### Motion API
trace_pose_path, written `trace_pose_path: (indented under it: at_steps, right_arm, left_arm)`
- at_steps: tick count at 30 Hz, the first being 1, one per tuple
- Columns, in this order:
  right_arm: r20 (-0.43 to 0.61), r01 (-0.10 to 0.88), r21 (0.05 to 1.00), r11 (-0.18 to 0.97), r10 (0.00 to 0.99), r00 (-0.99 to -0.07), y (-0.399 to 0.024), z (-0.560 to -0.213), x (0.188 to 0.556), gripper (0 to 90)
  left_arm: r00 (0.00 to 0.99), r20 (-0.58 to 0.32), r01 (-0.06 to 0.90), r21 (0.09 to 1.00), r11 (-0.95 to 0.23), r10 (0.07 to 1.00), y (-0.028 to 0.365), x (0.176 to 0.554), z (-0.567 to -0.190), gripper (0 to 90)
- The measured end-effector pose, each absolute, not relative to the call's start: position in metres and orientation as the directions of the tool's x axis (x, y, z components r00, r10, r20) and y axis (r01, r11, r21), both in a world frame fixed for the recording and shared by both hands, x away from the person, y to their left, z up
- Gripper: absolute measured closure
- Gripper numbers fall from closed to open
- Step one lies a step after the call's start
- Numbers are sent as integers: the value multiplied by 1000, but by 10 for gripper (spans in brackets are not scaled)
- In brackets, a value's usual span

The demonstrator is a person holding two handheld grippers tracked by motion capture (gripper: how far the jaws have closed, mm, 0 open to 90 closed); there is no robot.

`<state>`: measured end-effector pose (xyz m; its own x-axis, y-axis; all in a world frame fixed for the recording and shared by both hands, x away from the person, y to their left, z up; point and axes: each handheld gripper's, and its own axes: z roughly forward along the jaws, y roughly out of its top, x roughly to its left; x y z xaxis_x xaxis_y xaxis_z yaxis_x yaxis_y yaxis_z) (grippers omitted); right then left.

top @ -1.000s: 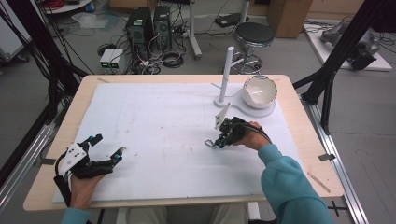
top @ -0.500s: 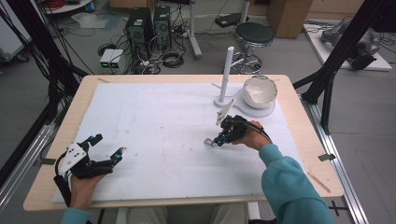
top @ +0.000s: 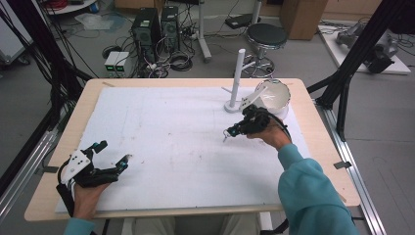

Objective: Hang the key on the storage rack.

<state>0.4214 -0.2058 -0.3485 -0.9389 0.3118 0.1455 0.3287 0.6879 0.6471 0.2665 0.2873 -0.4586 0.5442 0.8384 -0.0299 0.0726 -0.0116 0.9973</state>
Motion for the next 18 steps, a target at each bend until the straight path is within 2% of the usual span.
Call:
trace_pose_path:
  at_steps: [5,18]
  right_arm:
    - [152,364,708,606,372,-916,-217,-321,432,891]
    - [134,393,767,508,473,-871,-232,-270,461,891]
  left_arm:
    - [545,-30,73,997,-12,838,287,266,-459,56]
    - [544,-32,75,997,-10,838,288,267,-459,56]
